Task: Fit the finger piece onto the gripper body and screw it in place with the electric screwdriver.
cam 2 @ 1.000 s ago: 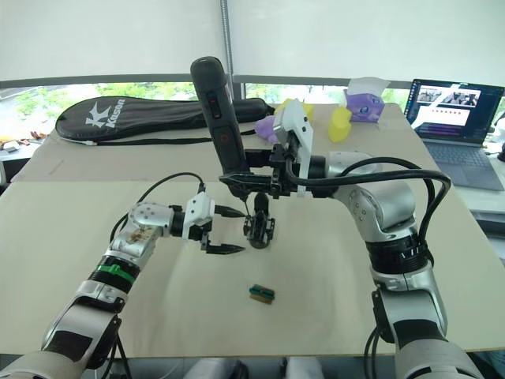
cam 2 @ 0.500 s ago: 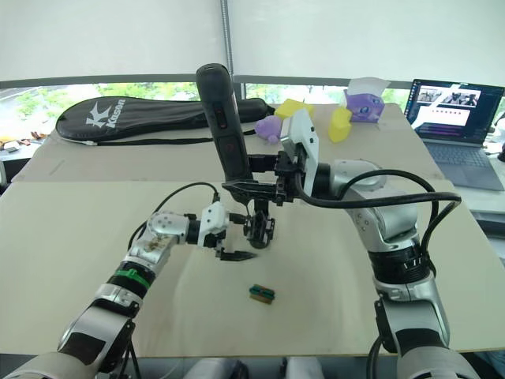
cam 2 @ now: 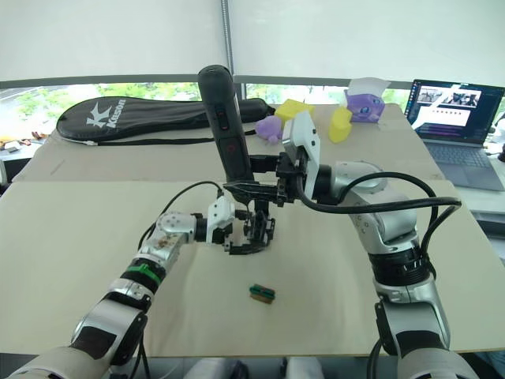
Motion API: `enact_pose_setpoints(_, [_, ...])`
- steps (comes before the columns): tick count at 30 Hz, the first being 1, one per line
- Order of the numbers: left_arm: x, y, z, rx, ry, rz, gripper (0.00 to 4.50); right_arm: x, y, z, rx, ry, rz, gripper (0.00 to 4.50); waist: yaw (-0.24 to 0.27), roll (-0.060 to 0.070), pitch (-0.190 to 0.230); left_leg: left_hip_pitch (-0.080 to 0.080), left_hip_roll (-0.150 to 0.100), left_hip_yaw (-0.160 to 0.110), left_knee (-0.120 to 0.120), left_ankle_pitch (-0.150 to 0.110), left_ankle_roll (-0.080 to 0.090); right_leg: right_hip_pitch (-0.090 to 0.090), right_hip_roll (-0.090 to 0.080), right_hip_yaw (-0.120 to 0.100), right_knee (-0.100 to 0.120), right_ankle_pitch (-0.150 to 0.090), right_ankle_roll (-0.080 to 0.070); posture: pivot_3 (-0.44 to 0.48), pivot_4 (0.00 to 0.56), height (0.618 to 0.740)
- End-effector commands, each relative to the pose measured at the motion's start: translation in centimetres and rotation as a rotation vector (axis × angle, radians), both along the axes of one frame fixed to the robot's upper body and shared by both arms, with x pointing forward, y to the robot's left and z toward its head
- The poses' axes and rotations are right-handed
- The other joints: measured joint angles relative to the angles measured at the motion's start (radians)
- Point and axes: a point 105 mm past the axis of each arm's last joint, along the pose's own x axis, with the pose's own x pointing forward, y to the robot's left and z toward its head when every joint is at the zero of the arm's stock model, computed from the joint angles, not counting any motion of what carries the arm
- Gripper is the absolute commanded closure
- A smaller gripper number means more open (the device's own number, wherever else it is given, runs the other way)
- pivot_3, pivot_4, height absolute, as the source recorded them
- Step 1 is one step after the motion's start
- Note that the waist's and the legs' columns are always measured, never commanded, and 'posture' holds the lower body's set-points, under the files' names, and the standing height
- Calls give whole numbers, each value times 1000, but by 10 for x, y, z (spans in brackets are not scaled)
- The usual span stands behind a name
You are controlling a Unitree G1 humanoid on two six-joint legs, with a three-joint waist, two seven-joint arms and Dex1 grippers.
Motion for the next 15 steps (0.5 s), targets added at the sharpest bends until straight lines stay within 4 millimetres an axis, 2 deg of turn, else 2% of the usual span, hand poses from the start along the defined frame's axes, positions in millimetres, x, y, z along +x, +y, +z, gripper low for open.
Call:
enact_pose_setpoints(1, [3,-2,11,-23,-25,-8,0,-2,-3,7,13,-45,-15,2534,0,0,0,0,0,0,0,0,0,0,0,0,0,0,0,0,150,740])
enact_pose_setpoints(2, [3,-2,11,-22,-25,-10,0,-2,-3,7,13,-45,-16,2534,0,0,0,0,0,0,0,0,0,0,0,0,0,0,0,0,150,740])
enact_pose_setpoints(5, [2,-3,6,2,-33,-16,785,-1,-3,7,13,-45,-20,2534,0,0,0,0,0,0,0,0,0,0,0,0,0,0,0,0,150,740])
enact_pose_setpoints(7, [0,-3,2,14,-29,-22,1679,-1,-3,7,12,-44,-23,2534,0,0,0,0,0,0,0,0,0,0,0,0,0,0,0,0,150,740])
enact_pose_setpoints(8, [0,-3,1,15,-27,-24,1938,-1,-4,6,12,-44,-24,2534,0,0,0,0,0,0,0,0,0,0,0,0,0,0,0,0,150,740])
enact_pose_setpoints(15, [1,0,-1,25,-20,-23,1934,2,-7,-5,-23,-2,-22,2534,0,-1,0,0,0,0,0,0,0,0,0,0,0,0,0,0,150,740])
